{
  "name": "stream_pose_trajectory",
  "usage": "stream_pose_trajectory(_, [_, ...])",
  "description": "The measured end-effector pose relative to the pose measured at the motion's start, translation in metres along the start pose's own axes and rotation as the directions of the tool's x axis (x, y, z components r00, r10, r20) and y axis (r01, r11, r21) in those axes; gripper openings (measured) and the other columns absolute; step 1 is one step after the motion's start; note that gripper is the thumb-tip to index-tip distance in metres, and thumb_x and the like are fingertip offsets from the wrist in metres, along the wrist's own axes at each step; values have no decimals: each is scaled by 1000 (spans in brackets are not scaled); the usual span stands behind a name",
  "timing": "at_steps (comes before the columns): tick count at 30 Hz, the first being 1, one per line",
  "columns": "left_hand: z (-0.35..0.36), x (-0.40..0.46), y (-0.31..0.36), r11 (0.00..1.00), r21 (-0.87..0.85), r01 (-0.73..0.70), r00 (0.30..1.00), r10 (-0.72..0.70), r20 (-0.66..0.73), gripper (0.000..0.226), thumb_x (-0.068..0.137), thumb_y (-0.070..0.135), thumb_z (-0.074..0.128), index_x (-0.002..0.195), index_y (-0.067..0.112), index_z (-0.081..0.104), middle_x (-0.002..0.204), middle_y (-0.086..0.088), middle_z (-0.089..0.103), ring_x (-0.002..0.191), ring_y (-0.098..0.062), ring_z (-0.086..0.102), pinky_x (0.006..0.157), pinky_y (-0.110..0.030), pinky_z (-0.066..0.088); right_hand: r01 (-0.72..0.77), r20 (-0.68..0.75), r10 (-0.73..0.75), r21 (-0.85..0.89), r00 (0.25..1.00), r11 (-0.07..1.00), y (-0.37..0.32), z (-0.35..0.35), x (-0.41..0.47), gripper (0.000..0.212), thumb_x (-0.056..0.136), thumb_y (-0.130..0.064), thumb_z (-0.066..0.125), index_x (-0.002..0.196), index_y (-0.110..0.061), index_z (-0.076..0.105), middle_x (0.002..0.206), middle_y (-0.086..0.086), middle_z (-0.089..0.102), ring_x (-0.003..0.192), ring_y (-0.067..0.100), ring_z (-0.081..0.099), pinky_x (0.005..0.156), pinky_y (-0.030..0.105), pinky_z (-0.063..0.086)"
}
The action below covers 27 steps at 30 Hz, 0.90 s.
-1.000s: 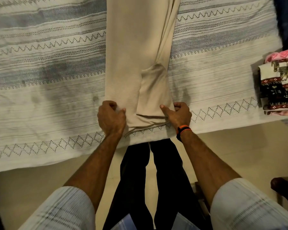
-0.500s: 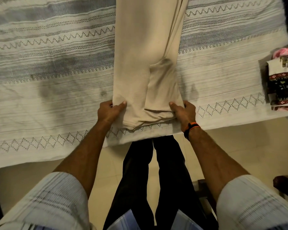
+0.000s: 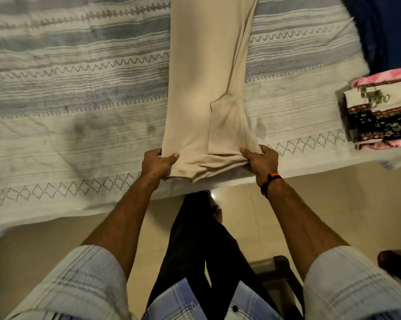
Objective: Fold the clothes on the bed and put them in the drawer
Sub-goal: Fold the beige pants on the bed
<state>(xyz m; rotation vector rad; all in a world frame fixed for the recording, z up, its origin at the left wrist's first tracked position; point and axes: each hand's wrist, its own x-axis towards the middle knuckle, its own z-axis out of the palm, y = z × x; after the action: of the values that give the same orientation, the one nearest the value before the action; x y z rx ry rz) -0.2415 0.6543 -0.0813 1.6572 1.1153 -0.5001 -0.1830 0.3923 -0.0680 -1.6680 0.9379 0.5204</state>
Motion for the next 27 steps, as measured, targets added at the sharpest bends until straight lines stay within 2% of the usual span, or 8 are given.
stream_pose_trajectory(4, [5,-16,-21,998,61,8,1000,-7,-21,44,77,30,82,113,7,71,106,-13,73,97,-30,68,91,-46,55,-9,-7,9,0,1000,1000,23,-10,-9,36,77,-10,82,110,-3,68,103,16,71,89,31,69,65,36,61])
stream_pose_trajectory(6, [7,-25,-33,996,86,7,1000,-5,-17,44,78,30,81,113,6,71,107,-14,73,98,-31,68,92,-47,54,-25,-11,24,-3,1000,1000,36,-17,-16,28,76,-9,82,101,-5,69,101,18,71,88,32,70,69,39,61])
stream_pose_trajectory(8, [10,-34,-43,997,77,8,1000,-7,-7,43,79,29,81,114,4,70,108,-15,72,99,-31,68,93,-47,54,-30,-1,30,-15,1000,999,47,-22,-20,24,77,-8,81,97,-7,69,99,18,71,86,32,70,70,40,61])
stream_pose_trajectory(11, [12,-40,-54,999,51,6,1000,-6,-5,42,80,26,80,114,3,70,110,-15,72,100,-29,67,97,-45,52,-37,22,37,11,999,999,55,-26,-22,27,79,-4,78,103,-1,67,99,19,69,87,31,69,67,38,60])
stream_pose_trajectory(15, [15,-43,-54,999,43,-6,1000,7,-24,43,79,27,80,114,5,70,110,-13,71,101,-28,66,98,-43,51,-34,30,33,23,999,999,55,-26,-21,26,79,-3,78,101,-5,66,101,18,68,87,30,69,68,37,60])
stream_pose_trajectory(19, [16,-45,-50,998,56,-28,999,30,-29,41,81,26,79,115,5,70,110,-14,71,102,-29,66,98,-44,51,-21,35,20,15,999,1000,52,-26,-19,33,78,-4,79,109,-1,67,102,17,68,90,31,69,63,34,60])
stream_pose_trajectory(24, [17,-42,-53,994,107,-36,998,41,-42,42,79,26,81,113,3,71,109,-15,72,101,-31,67,96,-46,52,-20,37,20,-13,999,1000,53,-27,-14,28,79,-4,78,105,1,68,98,18,69,87,32,69,69,38,61])
stream_pose_trajectory(27, [21,-36,-57,993,112,-24,998,30,-49,42,79,25,80,113,2,70,109,-15,71,100,-31,67,95,-46,53,-41,36,42,-21,998,999,60,-24,-8,23,79,-4,77,99,-3,67,99,18,69,88,31,69,71,40,61])
